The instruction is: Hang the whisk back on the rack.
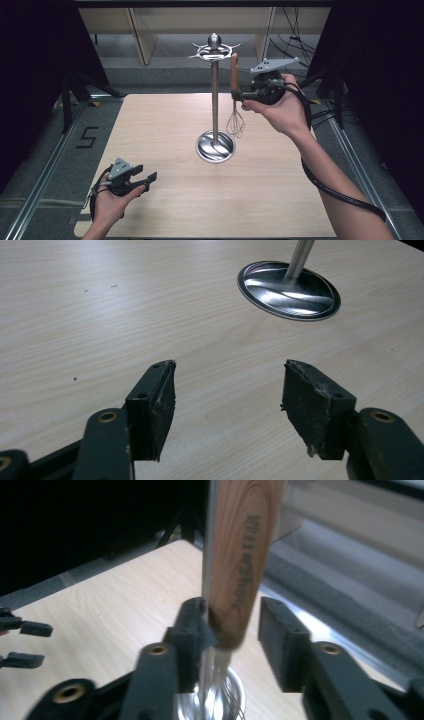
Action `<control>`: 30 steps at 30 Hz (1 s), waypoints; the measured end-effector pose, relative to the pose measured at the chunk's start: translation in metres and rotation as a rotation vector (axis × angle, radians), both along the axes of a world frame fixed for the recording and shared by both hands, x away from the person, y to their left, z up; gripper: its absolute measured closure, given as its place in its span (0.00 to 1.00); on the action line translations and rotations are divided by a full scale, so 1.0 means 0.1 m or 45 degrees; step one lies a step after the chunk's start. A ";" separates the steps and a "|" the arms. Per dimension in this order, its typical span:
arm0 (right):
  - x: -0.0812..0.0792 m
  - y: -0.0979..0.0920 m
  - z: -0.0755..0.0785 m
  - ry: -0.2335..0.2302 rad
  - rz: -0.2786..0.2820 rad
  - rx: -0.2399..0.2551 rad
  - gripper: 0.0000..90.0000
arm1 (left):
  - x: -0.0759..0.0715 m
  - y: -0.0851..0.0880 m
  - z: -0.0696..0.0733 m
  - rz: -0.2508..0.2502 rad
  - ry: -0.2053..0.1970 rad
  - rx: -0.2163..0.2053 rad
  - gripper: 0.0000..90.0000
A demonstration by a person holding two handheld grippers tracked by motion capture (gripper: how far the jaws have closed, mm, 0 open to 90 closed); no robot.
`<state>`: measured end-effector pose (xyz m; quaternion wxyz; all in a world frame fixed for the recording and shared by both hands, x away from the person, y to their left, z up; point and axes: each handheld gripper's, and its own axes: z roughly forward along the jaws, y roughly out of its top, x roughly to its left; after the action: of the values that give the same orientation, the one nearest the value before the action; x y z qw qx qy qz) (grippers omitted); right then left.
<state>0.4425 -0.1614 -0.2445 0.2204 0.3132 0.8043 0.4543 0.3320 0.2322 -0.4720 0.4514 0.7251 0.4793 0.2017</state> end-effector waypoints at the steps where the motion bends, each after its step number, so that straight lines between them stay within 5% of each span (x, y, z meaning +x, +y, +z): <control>1: -0.02 -0.03 0.00 -0.015 0.006 -0.001 0.61 | 0.00 0.00 0.00 -0.002 -0.001 0.000 0.41; 4: -0.09 -0.10 -0.03 -0.053 -0.010 0.005 0.54 | 0.00 0.00 0.00 -0.001 0.001 0.003 0.41; 10: -0.25 -0.32 -0.25 -0.040 -0.042 0.003 0.50 | 0.00 -0.01 0.00 0.004 0.005 -0.002 0.41; 26: -0.63 -1.00 -1.73 0.258 -0.148 0.000 0.51 | 0.00 -0.03 -0.03 -0.001 0.022 0.024 0.41; 30: -0.67 -1.10 -1.95 0.311 -0.155 -0.025 0.52 | 0.01 -0.03 -0.02 -0.011 0.019 0.020 0.41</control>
<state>0.3755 -0.2713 -0.4398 0.1510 0.4122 0.8092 0.3905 0.3325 0.2287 -0.4743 0.4430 0.7321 0.4780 0.1982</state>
